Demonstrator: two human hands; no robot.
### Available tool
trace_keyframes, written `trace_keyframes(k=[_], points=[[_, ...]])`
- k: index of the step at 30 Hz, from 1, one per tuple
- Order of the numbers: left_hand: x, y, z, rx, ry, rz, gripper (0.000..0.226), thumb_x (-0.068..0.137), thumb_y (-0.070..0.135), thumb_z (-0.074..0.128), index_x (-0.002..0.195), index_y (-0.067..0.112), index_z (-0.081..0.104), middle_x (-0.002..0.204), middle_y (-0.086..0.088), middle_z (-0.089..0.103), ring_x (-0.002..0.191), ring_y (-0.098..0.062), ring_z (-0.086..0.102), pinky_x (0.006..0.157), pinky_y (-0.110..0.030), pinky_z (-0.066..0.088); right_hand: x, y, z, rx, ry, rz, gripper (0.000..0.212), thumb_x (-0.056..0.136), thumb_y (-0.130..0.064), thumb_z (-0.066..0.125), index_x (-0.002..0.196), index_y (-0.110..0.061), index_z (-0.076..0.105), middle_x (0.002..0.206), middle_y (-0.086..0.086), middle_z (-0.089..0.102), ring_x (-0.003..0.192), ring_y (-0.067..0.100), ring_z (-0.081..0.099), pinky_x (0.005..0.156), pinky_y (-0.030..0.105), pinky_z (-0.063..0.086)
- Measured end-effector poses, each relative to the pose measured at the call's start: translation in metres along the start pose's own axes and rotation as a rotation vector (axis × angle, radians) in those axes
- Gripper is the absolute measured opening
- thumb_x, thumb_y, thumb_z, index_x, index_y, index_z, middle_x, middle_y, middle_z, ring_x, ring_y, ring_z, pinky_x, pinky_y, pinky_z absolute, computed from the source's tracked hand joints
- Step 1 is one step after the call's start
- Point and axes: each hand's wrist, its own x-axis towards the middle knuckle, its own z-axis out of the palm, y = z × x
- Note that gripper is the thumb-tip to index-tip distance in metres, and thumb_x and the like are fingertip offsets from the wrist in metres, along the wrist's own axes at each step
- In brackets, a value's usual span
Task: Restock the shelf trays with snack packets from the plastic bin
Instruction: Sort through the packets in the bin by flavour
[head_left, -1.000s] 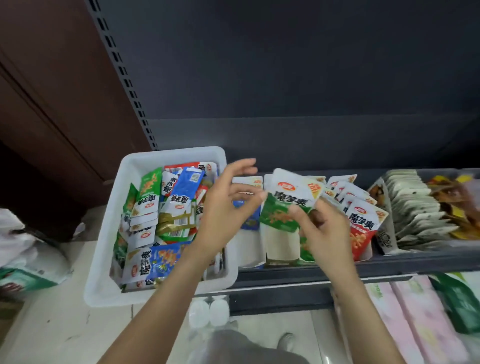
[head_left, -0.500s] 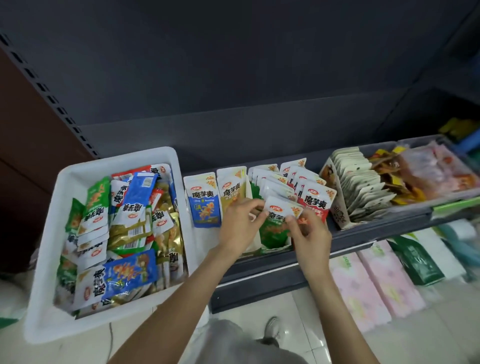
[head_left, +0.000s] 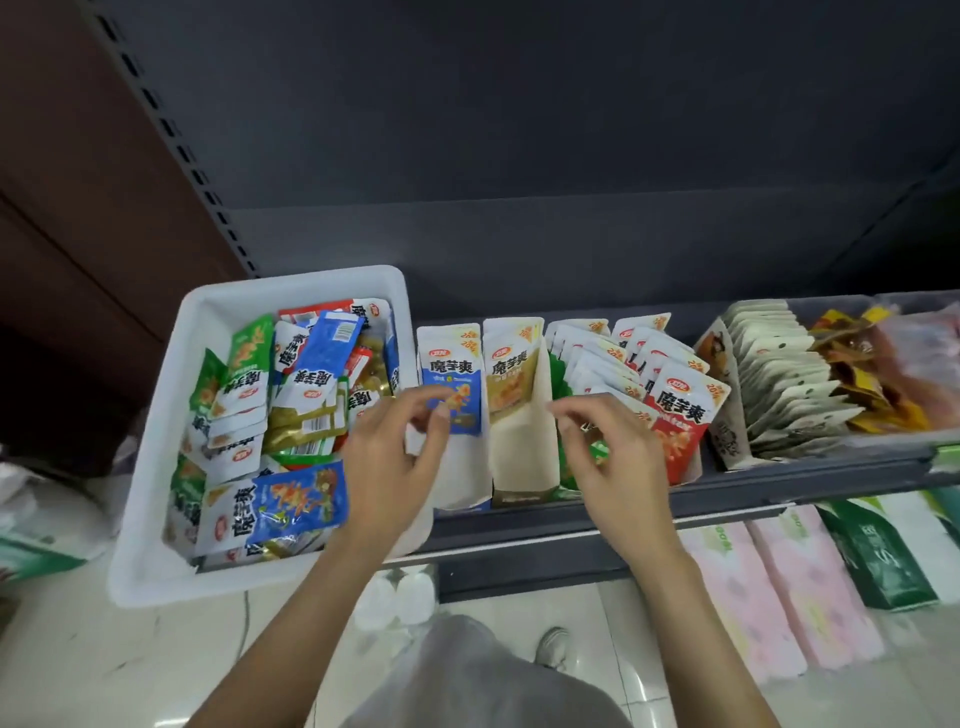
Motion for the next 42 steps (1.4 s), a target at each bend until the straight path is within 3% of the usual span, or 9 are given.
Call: trace_keyframes(k=[4, 8, 17, 22, 26, 30, 33, 37, 42], points=[[-0.010, -0.053, -0.056, 0.213, -0.091, -0.154, 0.022, 0.087, 0.029, 0.063, 0.107, 0.019, 0.065, 0.072, 0.007, 0.064, 0.065, -0.012, 0.061, 0.054, -0.026, 0.049, 0.017, -0.030, 0.045, 0.002, -0.214, -0.159, 0.016, 0.089, -0.009, 0.055, 0.099, -0.013, 0.067, 0.102, -0.003, 0.062, 0.095, 0.010, 0.059, 0.082, 0.023, 0.048], [-0.027, -0.107, -0.095, 0.434, -0.280, -0.369, 0.049, 0.075, 0.026, 0.077, 0.120, 0.019, 0.060, 0.109, -0.003, 0.064, 0.102, -0.026, 0.058, 0.076, -0.040, 0.052, 0.030, -0.054, 0.098, -0.128, -0.525, -0.257, 0.024, 0.092, -0.014, 0.055, 0.115, -0.017, 0.063, 0.118, -0.001, 0.058, 0.113, 0.016, 0.051, 0.091, 0.031, 0.045], [-0.030, -0.130, -0.109, 0.597, -0.593, -0.371, 0.067, 0.068, 0.050, 0.075, 0.127, 0.028, 0.052, 0.127, 0.008, 0.050, 0.122, -0.018, 0.040, 0.100, -0.033, 0.037, 0.024, -0.081, 0.202, -0.592, -1.079, -0.269, 0.067, 0.082, -0.045, 0.068, 0.131, -0.007, 0.042, 0.130, 0.014, 0.039, 0.113, 0.034, 0.046, 0.089, 0.044, 0.047], [-0.030, -0.131, -0.110, 0.590, -0.599, -0.358, 0.066, 0.069, 0.053, 0.072, 0.126, 0.029, 0.048, 0.125, 0.008, 0.048, 0.119, -0.016, 0.040, 0.097, -0.031, 0.037, 0.022, -0.082, 0.211, -0.462, -1.066, -0.136, 0.068, 0.078, -0.026, 0.077, 0.131, -0.008, 0.040, 0.130, 0.013, 0.032, 0.108, 0.030, 0.050, 0.091, 0.038, 0.048], [-0.033, -0.133, -0.111, 0.471, -0.509, -0.344, 0.061, 0.066, 0.047, 0.079, 0.116, 0.024, 0.054, 0.114, 0.005, 0.053, 0.111, -0.016, 0.044, 0.092, -0.029, 0.041, 0.027, -0.085, 0.194, -0.268, -0.983, 0.065, 0.048, 0.085, -0.020, 0.070, 0.128, -0.011, 0.051, 0.125, 0.009, 0.055, 0.108, 0.023, 0.055, 0.080, 0.024, 0.041], [-0.039, -0.114, -0.111, 0.082, -0.017, -0.450, 0.045, 0.075, 0.027, 0.077, 0.114, 0.019, 0.058, 0.113, 0.004, 0.056, 0.104, -0.010, 0.053, 0.080, -0.021, 0.048, 0.026, -0.077, 0.160, 0.030, -0.745, 0.310, 0.029, 0.094, -0.023, 0.058, 0.120, -0.014, 0.052, 0.107, 0.004, 0.063, 0.069, 0.011, 0.067, 0.056, 0.022, 0.052], [-0.034, -0.081, -0.111, -0.377, 0.254, -0.737, 0.028, 0.085, 0.020, 0.068, 0.112, 0.019, 0.058, 0.108, 0.007, 0.062, 0.099, -0.007, 0.059, 0.072, -0.008, 0.046, 0.021, -0.071, 0.131, 0.411, -0.542, 0.538, 0.017, 0.092, -0.016, 0.060, 0.107, -0.012, 0.051, 0.106, 0.011, 0.065, 0.071, 0.014, 0.068, 0.056, 0.031, 0.057], [-0.025, -0.047, -0.094, -0.835, 0.105, -0.891, 0.039, 0.080, 0.027, 0.072, 0.117, 0.020, 0.058, 0.103, -0.003, 0.069, 0.096, -0.014, 0.067, 0.080, -0.022, 0.053, 0.015, -0.070, 0.109, 0.717, -0.448, 0.692, 0.020, 0.090, -0.008, 0.060, 0.108, -0.006, 0.052, 0.101, 0.010, 0.067, 0.069, 0.011, 0.069, 0.052, 0.022, 0.052], [-0.013, -0.027, -0.068, -0.808, 0.043, -0.815, 0.025, 0.085, 0.006, 0.065, 0.109, 0.010, 0.058, 0.097, -0.006, 0.071, 0.089, -0.021, 0.069, 0.069, -0.027, 0.057, 0.005, -0.056, 0.099, 0.586, -0.526, 0.621, 0.021, 0.089, -0.011, 0.063, 0.107, -0.008, 0.052, 0.103, 0.008, 0.068, 0.081, 0.018, 0.069, 0.060, 0.028, 0.055]])
